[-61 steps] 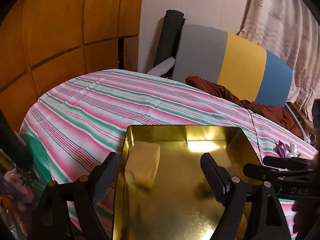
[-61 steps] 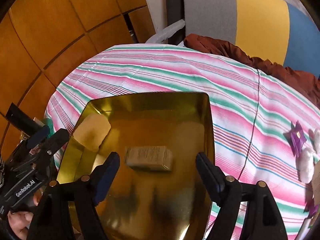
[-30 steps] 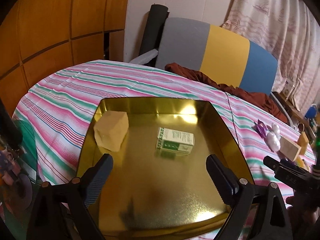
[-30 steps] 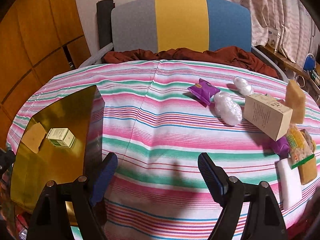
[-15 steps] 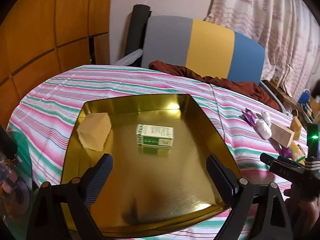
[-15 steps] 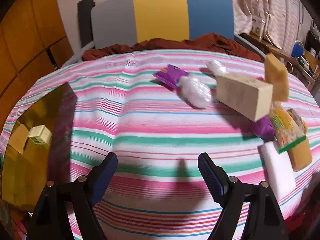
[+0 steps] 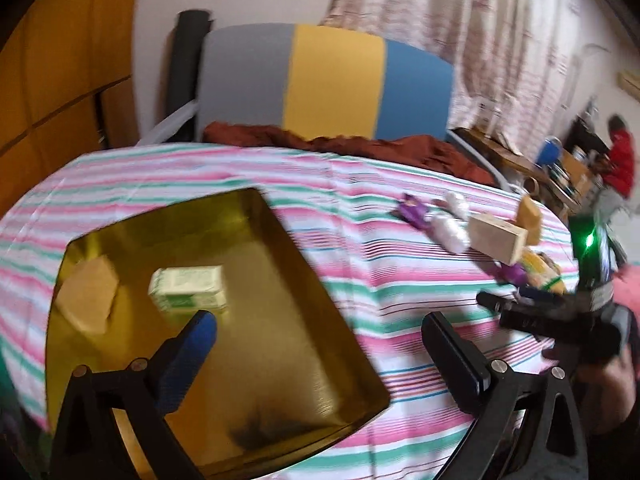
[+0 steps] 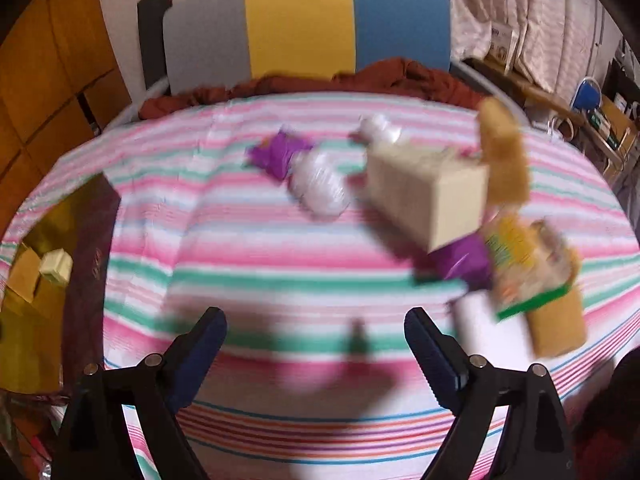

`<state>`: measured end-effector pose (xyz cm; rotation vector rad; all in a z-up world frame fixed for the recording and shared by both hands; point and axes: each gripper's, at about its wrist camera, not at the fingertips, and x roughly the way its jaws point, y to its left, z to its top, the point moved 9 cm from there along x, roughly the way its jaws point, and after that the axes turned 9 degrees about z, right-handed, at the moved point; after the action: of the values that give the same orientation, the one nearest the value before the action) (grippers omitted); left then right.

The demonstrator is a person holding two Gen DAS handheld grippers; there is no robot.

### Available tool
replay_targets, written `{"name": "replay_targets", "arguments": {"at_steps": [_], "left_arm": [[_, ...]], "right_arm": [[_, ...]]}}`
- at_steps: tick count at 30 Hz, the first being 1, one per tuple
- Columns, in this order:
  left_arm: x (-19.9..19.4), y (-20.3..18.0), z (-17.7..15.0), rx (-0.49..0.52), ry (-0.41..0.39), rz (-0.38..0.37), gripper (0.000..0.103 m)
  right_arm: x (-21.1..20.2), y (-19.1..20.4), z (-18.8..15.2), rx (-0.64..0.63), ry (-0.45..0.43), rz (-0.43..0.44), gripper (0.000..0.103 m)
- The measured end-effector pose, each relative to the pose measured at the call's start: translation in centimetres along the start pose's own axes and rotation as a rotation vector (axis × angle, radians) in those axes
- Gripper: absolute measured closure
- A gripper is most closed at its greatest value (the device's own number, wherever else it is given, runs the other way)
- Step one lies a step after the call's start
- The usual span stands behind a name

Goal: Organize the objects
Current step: 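Grasp the clear plastic bundle from the pile with the left tool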

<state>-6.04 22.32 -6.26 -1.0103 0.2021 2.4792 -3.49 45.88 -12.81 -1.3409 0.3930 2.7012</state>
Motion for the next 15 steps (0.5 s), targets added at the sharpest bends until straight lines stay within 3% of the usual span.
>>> {"name": "replay_targets", "arguments": {"at_steps": [3, 9, 12, 15], "left_arm": [[0.1, -2.6, 0.8, 0.048, -0.012, -0.048, 0.000], [2.4, -7.4, 1.5, 0.112, 0.064, -0.112, 0.000], [3.8, -9.5, 1.8, 0.139, 0.080, -0.111, 0.000], [5.7, -11.7, 2.1, 0.157, 0.113, -0.122, 0.000]], "right_arm": [[-2.7, -2.5, 2.4, 0.010, -0.087, -0.003, 0.011], [-6.1, -9.7, 5.2, 0.107, -0.200, -0.068, 0.011], [-6.4, -13.5, 4.7, 0.248, -0.227, -0.052, 0.011], [-6.1, -15.9, 3.9, 0.421, -0.229, 0.023, 0.011]]}}
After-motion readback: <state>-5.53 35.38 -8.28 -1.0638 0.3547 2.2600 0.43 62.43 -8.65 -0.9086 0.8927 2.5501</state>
